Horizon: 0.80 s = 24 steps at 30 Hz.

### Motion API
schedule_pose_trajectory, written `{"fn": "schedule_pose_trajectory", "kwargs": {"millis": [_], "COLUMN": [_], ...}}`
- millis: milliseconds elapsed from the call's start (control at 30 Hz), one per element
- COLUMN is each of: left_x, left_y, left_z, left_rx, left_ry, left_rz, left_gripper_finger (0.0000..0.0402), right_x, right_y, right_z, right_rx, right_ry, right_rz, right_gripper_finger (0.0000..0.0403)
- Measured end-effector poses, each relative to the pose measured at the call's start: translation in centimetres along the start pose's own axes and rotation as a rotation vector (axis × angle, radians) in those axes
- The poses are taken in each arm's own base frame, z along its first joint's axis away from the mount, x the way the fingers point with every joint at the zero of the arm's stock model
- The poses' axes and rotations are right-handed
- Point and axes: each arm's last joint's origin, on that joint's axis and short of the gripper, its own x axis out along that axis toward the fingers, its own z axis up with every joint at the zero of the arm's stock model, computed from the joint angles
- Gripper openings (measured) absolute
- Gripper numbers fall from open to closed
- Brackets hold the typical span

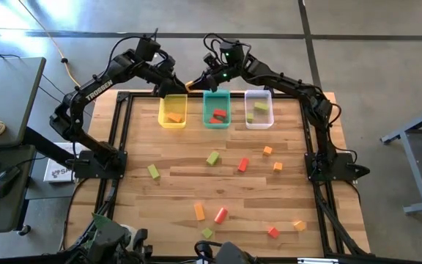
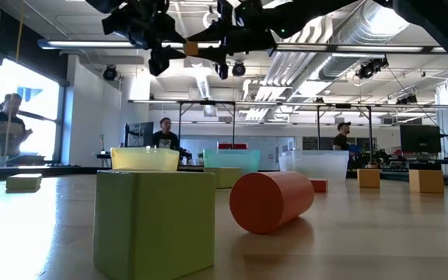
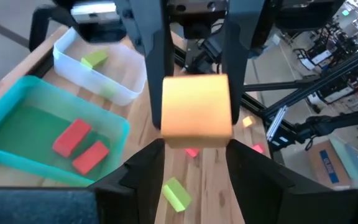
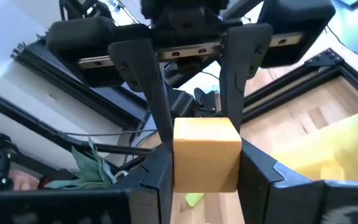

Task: Sort & place blocks by color
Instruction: Put the yellow block into the yellow bin

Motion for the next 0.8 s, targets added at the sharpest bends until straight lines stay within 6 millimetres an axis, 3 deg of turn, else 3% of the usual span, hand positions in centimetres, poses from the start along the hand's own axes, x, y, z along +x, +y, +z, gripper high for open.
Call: {"fn": "schedule_pose_trajectory", "kwargs": {"millis": [133,367,633,800], "left_x": [-0.1,-1.0,-0.9,0.1], "left_y": [-0.1,-1.2,-3.3,-4.1], "left_z": [0.1,0.2,0.3,0.4], "left_rx": [0.094,0.388,0.705,0.786], "left_ry": [-0.004,0.035,0.075,0.102], "left_rz": [0.049,0.301,0.351,0.386], "left_gripper_finger": [0.0159,0.0159,0.0159,0.0159], "right_x": [-0.1,-0.9,-0.9,-0.8], "right_y": [-0.2,-0.7,-0.6,-0.2], "right_z": [0.1,0.4,0.5,0.9], "right_rx": [0.071,0.217,0.342,0.357], "right_ry": [-0.011,-0.015,-0.006,-0.035], "right_rz": [-0.018,-0.012,0.022,0.053], "right_gripper_finger": [0.0104,0.0104,0.0104,0.0104]}}
